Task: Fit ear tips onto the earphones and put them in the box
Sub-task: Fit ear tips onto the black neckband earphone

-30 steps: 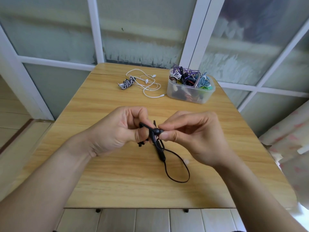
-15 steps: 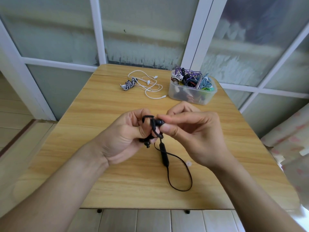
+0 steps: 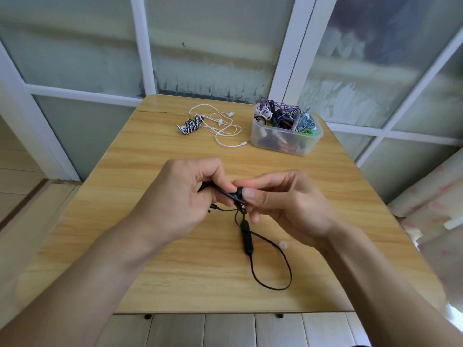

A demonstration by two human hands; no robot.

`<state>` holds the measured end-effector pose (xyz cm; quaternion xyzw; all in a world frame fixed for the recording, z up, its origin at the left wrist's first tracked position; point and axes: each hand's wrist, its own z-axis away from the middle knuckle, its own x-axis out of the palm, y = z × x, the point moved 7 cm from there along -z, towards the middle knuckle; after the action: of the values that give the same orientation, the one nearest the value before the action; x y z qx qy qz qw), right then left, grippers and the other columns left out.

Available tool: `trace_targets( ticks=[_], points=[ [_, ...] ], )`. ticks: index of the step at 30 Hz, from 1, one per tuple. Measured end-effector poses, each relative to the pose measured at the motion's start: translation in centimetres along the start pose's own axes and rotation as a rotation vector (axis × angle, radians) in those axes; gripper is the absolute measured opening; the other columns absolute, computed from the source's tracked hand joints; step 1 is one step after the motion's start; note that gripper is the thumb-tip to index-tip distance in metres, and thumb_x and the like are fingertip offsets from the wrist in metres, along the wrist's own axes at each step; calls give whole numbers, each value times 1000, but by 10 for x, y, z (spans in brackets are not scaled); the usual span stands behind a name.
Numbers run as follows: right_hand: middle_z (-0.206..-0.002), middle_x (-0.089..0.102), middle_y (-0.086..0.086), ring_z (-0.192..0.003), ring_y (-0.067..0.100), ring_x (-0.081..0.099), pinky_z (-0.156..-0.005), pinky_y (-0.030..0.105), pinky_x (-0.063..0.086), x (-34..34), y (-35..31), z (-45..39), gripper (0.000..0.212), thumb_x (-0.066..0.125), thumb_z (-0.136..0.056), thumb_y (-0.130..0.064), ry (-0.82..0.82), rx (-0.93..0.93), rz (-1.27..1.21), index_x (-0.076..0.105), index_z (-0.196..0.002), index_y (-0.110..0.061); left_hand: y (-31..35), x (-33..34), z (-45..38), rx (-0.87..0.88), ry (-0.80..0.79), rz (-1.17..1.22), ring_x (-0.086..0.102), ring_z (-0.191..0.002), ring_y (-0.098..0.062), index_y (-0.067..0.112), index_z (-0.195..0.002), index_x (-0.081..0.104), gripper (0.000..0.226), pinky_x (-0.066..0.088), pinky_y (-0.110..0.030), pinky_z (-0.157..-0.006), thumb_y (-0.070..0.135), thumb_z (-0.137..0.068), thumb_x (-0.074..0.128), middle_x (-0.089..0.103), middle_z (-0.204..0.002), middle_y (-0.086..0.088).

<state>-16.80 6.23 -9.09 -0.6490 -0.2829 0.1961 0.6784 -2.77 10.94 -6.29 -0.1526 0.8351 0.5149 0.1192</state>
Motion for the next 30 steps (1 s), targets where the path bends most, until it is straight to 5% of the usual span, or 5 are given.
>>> trace_targets(
  ticks=[4, 10, 16, 25, 30],
  points=[
    [-77, 65, 19, -62, 26, 54, -59, 25, 47, -4, 4, -1, 30, 76, -74, -25, 16, -13, 88, 77, -96, -4, 5, 0, 0, 119, -22, -128, 71, -71, -8, 8, -74, 68, 36, 54, -17, -64, -27, -73, 58, 69, -78, -9],
    [-70, 65, 11, -58, 22, 56, -54, 25, 49, -8, 4, 1, 22, 73, -77, -14, 1, -1, 88, 69, -97, -4, 16, 4, -3, 216, -70, -123, 66, -79, -18, 7, -76, 68, 22, 55, -28, -67, -15, -72, 67, 66, -84, -3],
    [-73, 67, 10, -60, 19, 63, -62, 24, 53, -8, -1, 5, 13, 70, -79, -8, -38, -57, 109, 67, -91, -6, 3, 9, -2, 15, -61, 60, 70, -75, -16, 15, -75, 68, 37, 54, -22, -69, -22, -74, 66, 72, -77, 0],
    [-72, 71, 3, -61, 15, 65, -66, 24, 54, -5, -15, 8, 12, 64, -80, -3, -20, -263, 134, 67, -92, -3, -3, 8, -3, -57, -55, 332, 68, -72, -12, 10, -79, 66, 18, 52, -19, -69, 19, -67, 75, 73, -79, -8],
    [-80, 70, 7, -64, 19, 65, -68, 28, 55, -4, -15, 6, 13, 67, -81, 1, -43, -308, 122, 68, -94, 1, -8, 9, -3, -72, -73, 405, 66, -71, -10, 11, -77, 68, 13, 51, -17, -67, 17, -68, 74, 72, -77, -2]
  ],
)
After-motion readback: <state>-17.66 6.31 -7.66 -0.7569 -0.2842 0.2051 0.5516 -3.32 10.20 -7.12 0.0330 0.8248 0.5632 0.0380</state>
